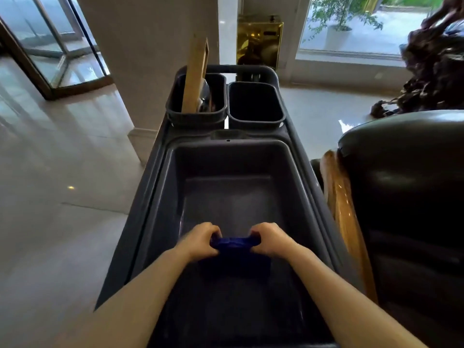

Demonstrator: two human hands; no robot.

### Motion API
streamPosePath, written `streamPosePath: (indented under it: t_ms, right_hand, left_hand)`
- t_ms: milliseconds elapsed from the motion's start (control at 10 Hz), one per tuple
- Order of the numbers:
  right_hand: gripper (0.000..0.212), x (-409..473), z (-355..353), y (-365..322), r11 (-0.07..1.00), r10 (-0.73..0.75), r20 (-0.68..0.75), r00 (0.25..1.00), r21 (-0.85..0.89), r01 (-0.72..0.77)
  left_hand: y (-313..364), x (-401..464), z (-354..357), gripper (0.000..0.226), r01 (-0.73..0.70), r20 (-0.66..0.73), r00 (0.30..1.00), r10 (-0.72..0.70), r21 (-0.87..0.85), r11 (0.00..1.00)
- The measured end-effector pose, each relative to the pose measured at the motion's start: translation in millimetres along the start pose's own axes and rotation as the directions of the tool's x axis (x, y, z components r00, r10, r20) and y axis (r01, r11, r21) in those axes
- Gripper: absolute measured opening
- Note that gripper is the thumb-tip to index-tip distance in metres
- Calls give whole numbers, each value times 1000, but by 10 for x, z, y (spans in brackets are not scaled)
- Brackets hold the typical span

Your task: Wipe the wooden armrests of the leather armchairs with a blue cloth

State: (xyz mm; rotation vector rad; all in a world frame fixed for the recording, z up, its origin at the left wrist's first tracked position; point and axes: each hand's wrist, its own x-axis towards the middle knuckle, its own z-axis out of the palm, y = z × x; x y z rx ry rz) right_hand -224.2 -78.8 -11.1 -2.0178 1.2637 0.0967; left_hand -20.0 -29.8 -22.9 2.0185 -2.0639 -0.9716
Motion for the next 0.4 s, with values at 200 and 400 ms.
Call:
streamPosePath:
  t_ms: [200, 400]
  right_hand:
    - [19, 83, 233, 199, 998, 59, -53, 997, 20, -58]
    - [33, 107, 25, 125, 996, 87, -62, 994, 13, -87]
  left_hand:
    - [-76, 129, 288, 19, 4, 24, 1000, -3, -42, 999]
    - [-69, 120, 52, 40, 36, 109, 994, -31, -43, 998]
